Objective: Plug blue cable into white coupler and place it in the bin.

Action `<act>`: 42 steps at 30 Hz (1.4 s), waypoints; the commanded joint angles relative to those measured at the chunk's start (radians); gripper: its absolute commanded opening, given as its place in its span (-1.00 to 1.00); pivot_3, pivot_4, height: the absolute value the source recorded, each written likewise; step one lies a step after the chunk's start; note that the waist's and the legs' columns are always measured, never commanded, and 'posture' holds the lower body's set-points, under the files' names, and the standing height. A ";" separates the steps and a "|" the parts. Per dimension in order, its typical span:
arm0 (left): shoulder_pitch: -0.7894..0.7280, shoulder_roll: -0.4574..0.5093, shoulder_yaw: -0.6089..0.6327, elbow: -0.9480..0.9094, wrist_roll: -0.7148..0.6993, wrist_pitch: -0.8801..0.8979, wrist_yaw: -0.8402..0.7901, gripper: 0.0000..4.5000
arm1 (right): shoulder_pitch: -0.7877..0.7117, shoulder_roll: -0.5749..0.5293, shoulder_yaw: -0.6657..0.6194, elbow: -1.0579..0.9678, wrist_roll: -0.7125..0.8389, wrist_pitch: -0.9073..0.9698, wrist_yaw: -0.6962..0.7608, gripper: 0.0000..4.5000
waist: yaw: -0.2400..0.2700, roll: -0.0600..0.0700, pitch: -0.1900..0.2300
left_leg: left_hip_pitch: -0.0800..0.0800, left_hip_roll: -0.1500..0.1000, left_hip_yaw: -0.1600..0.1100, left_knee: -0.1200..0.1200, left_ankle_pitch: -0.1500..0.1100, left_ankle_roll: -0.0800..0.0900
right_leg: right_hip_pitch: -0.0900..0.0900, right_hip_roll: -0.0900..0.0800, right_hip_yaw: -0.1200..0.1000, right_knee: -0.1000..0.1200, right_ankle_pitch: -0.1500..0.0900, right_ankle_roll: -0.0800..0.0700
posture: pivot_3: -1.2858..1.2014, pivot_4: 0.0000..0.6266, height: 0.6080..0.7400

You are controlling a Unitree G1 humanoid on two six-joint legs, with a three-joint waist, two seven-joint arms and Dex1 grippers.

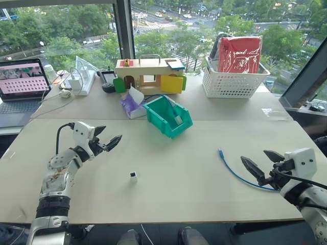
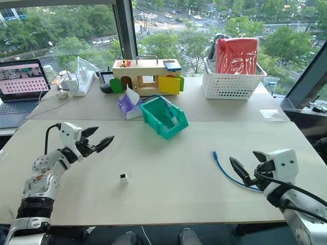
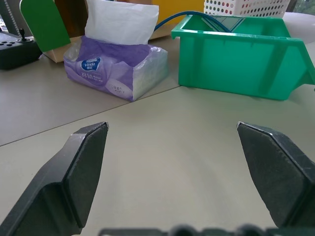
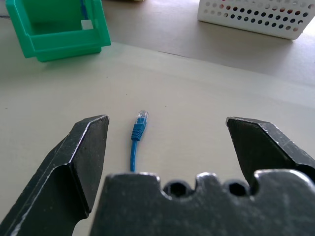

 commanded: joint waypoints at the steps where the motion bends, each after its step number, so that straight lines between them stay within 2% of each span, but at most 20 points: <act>1: -0.039 0.037 0.010 -0.010 -0.048 0.003 -0.095 1.00 | -0.010 -0.023 -0.022 -0.013 -0.010 -0.030 0.013 0.96 | 0.000 0.000 0.000 | 0.000 0.000 0.000 0.000 0.000 0.000 | 0.000 0.000 0.000 0.000 0.000 0.000 | 0.03 -0.52 0.88; 6: -0.067 0.114 -0.009 -0.042 -0.132 0.073 -0.314 1.00 | -0.034 -0.105 0.050 -0.005 -0.056 0.040 0.022 0.96 | -0.003 0.000 0.000 | -0.001 0.000 -0.001 0.000 0.000 0.000 | 0.000 0.000 -0.001 0.000 -0.001 -0.001 | 0.03 -0.52 0.88; 10: -0.057 0.177 -0.008 -0.101 -0.170 0.119 -0.413 1.00 | -0.177 -0.144 0.163 0.090 -0.125 0.135 -0.041 0.96 | -0.010 0.000 0.000 | -0.001 0.000 -0.002 0.000 0.000 0.000 | 0.000 0.000 -0.001 0.000 -0.003 -0.004 | 0.03 -0.52 0.88; 14: -0.012 0.188 0.017 -0.170 -0.205 0.166 -0.407 1.00 | -0.335 -0.146 0.245 0.217 -0.137 0.213 -0.035 0.96 | -0.015 0.000 0.000 | -0.001 -0.001 -0.003 0.000 0.000 0.000 | 0.000 0.000 -0.001 0.000 -0.002 -0.004 | 0.03 -0.52 0.88; 19: 0.063 0.162 0.035 -0.260 -0.229 0.191 -0.360 1.00 | -0.457 -0.138 0.320 0.345 -0.158 0.277 -0.021 0.96 | -0.014 -0.001 0.000 | -0.002 -0.001 -0.004 0.000 0.000 0.000 | -0.001 0.000 -0.001 0.000 -0.001 0.000 | 0.03 -0.52 0.88; 26: 0.123 0.147 0.058 -0.307 -0.240 0.186 -0.315 1.00 | -0.522 -0.110 0.377 0.367 -0.145 0.356 -0.008 0.96 | -0.009 -0.001 0.000 | -0.002 -0.002 -0.004 0.000 0.000 0.000 | -0.001 0.000 -0.002 0.000 -0.001 0.000 | 0.03 -0.52 0.88; 32: 0.104 0.122 0.038 -0.286 -0.217 0.151 -0.305 1.00 | -0.553 -0.055 0.431 0.465 -0.191 0.314 -0.003 0.96 | -0.006 -0.001 0.000 | -0.002 -0.002 -0.004 0.000 0.000 0.000 | -0.001 0.000 -0.002 0.000 -0.001 0.000 | 0.03 -0.52 0.88; 33: 0.097 0.116 0.034 -0.283 -0.214 0.143 -0.305 1.00 | -0.563 -0.048 0.439 0.493 -0.200 0.306 -0.003 0.73 | -0.005 -0.001 0.000 | -0.002 -0.002 -0.004 0.000 0.000 0.000 | -0.001 0.000 -0.002 0.000 -0.001 0.000 | 0.03 -0.52 0.88; 35: 0.086 0.108 0.026 -0.285 -0.213 0.140 -0.306 1.00 | -0.579 -0.049 0.463 0.533 -0.221 0.288 0.011 0.54 | -0.005 -0.001 0.000 | -0.002 -0.002 -0.004 0.001 0.000 0.000 | -0.001 0.000 -0.002 0.000 -0.001 0.000 | 0.03 -0.52 0.88; 42: 0.079 0.125 0.029 -0.276 -0.208 0.126 -0.326 1.00 | -0.587 -0.074 0.475 0.567 -0.234 0.259 0.079 -0.56 | -0.006 -0.002 0.000 | -0.002 -0.002 -0.004 0.001 0.000 0.000 | -0.001 0.000 -0.002 0.001 -0.001 0.000 | 0.03 -0.52 0.88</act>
